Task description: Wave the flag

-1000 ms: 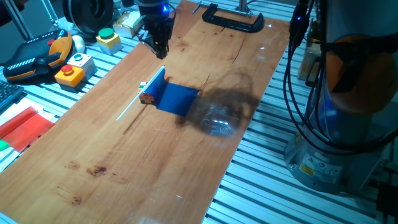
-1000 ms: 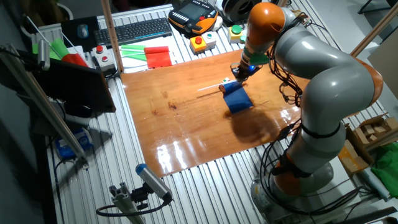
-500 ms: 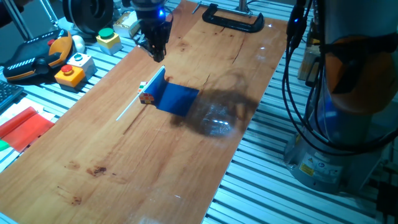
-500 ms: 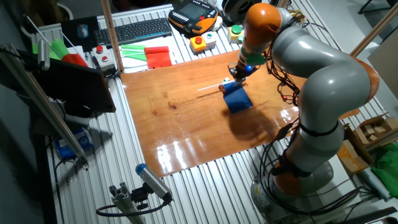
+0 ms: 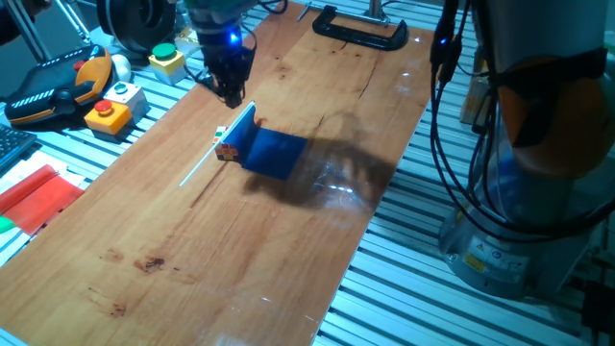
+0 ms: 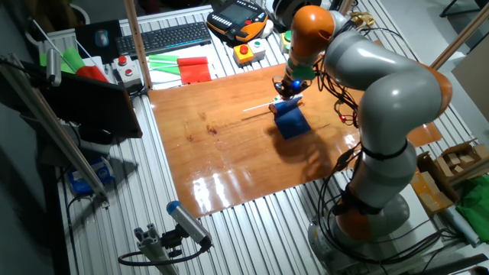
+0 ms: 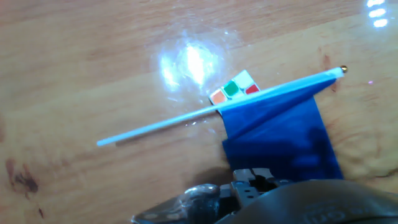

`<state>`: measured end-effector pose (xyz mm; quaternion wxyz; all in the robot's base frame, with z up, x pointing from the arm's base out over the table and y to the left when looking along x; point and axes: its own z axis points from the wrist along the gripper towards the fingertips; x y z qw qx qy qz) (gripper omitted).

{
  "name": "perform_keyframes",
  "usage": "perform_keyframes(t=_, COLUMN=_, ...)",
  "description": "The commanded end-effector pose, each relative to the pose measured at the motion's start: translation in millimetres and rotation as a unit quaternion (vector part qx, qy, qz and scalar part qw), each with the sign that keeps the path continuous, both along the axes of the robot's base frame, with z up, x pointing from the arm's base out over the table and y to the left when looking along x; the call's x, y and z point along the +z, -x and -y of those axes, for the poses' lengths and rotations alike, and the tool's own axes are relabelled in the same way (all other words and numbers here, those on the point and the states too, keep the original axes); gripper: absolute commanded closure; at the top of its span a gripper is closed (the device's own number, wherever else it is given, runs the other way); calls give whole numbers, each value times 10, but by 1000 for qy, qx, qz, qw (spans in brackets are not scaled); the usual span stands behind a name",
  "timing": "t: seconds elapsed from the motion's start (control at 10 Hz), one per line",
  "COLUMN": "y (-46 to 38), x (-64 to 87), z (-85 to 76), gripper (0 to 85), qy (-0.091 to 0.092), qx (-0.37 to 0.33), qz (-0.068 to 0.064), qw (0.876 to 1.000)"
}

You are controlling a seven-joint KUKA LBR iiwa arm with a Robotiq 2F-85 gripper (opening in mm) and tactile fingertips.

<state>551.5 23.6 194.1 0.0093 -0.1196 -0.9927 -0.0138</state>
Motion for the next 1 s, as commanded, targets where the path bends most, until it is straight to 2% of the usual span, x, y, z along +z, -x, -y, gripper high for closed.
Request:
perform_keyframes(t=0.0, y=-42, x=-46, z=-13, gripper=843, qy=-7, qx=0, qz=-1, qw=1000)
perform_keyframes(t=0.2, y=-127, x=-160, z=-50, gripper=843, qy=-13, qx=-12, qz=-3, qw=1000)
perform_keyframes(t=0.5, y=-161, x=-338, z=-141, gripper=843, qy=4, qx=-72, qz=-2, qw=997)
perform_keyframes(t=0.7, y=-196, x=-357, z=-180, gripper=843, qy=15, qx=-141, qz=-8, qw=990)
perform_keyframes(t=0.9, y=-212, x=-386, z=-186, gripper=843, qy=14, qx=-199, qz=-16, qw=980)
